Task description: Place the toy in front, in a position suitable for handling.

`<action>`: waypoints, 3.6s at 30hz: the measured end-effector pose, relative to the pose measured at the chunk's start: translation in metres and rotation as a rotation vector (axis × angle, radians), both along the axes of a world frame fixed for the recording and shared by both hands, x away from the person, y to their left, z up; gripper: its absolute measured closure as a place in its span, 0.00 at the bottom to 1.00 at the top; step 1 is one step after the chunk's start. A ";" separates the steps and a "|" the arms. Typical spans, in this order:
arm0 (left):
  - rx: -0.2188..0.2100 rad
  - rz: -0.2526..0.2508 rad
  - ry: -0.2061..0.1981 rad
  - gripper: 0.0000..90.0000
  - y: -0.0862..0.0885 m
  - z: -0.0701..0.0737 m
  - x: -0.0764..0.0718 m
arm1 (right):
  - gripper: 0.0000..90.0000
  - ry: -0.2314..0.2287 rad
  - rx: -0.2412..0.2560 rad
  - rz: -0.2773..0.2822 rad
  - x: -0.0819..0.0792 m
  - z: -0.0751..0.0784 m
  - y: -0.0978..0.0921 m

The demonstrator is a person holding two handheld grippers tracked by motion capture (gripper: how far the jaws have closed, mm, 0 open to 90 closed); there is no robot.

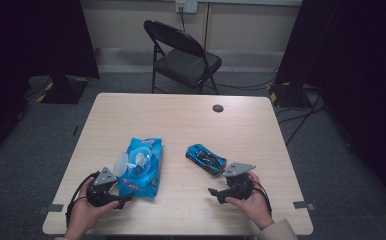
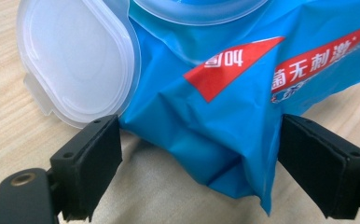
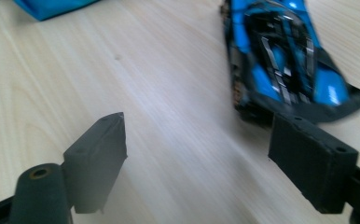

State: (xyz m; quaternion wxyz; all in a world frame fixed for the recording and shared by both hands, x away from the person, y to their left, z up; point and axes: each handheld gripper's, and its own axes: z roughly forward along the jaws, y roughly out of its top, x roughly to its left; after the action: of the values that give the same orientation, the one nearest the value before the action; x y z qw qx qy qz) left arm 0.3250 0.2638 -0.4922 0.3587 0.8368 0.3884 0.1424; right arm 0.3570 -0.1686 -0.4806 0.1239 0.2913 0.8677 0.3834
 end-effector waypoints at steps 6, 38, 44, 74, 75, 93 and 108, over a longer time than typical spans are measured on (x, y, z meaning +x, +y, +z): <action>-0.004 0.000 0.004 0.17 0.001 0.001 -0.003 | 0.21 0.011 0.017 0.054 -0.003 0.004 0.028; -0.008 0.021 0.018 0.22 -0.010 0.004 0.012 | 0.23 0.057 0.045 0.195 0.040 -0.020 0.137; -0.014 0.040 0.015 0.22 -0.016 0.004 0.024 | 0.23 0.058 0.054 0.185 0.054 -0.020 0.141; -0.044 0.132 0.004 0.22 -0.013 0.000 0.088 | 0.28 -0.004 -0.016 0.097 0.123 -0.013 0.169; -0.046 0.134 0.006 0.22 -0.013 0.000 0.090 | 0.28 -0.002 -0.021 0.090 0.126 -0.013 0.170; -0.065 0.081 0.016 0.20 -0.005 0.004 0.073 | 0.18 -0.044 -0.047 0.144 0.095 0.007 0.111; -0.056 0.017 0.029 0.20 -0.009 0.008 0.044 | 0.15 -0.027 -0.011 -0.014 0.061 0.007 0.007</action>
State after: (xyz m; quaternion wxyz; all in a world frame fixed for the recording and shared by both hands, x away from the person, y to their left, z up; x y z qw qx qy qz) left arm 0.3692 0.2551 -0.4846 0.3752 0.8250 0.4046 0.1224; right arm 0.4177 -0.1620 -0.4735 0.1402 0.2915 0.8659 0.3816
